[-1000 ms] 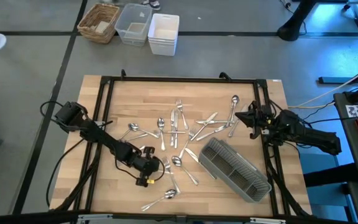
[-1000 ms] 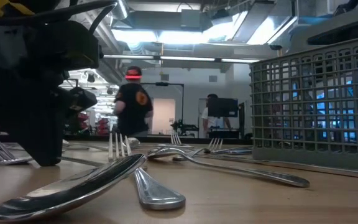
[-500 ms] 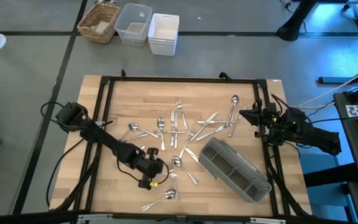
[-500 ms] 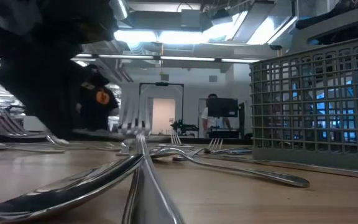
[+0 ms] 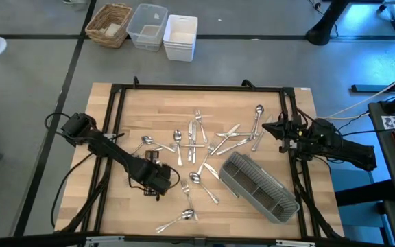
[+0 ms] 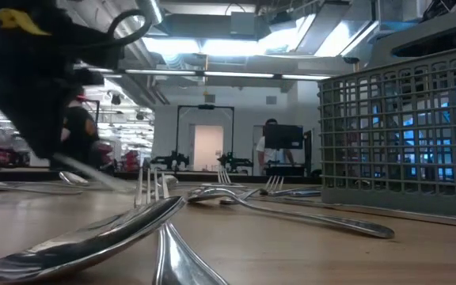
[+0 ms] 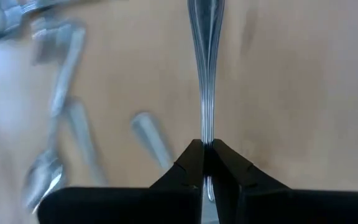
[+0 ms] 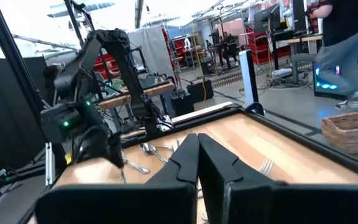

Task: Sort silverware
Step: Put the silver fork into the gray silverware basket

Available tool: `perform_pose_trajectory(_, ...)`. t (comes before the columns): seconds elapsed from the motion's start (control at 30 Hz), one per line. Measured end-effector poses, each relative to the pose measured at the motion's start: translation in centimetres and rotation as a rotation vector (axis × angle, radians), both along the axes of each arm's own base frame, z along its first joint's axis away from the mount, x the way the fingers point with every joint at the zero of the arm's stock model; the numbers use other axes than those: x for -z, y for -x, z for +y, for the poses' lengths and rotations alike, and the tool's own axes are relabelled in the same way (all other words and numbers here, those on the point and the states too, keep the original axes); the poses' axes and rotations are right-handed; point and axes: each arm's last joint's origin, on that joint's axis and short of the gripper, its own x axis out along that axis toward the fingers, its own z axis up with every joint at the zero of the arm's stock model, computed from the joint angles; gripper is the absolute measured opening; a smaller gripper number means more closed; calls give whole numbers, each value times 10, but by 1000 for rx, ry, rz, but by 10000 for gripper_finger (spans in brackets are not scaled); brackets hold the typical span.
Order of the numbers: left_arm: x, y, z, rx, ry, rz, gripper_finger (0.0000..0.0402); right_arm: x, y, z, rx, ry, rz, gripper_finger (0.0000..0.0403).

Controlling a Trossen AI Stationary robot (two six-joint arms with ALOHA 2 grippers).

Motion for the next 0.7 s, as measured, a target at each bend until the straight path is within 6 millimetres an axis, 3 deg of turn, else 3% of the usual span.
perform_pose_trajectory(0.13, -24, -6, -1, -20, -76, -26, 4, 0, 0, 0, 0, 4, 1, 8)
perform_pose_trajectory(0.3, -64, -25, -3, 118, -238, -173, 6, 0, 0, 0, 1, 4, 1, 8)
perform_pose_trajectory(0.57, -109, -92, 9, 431, -465, -535, 6, 0, 0, -2, 73, 52, 11, 8)
perform_pose_trajectory(0.7, -108, -118, 21, 651, -673, -476, 8, 0, 1, -3, 108, 50, 12, 8)
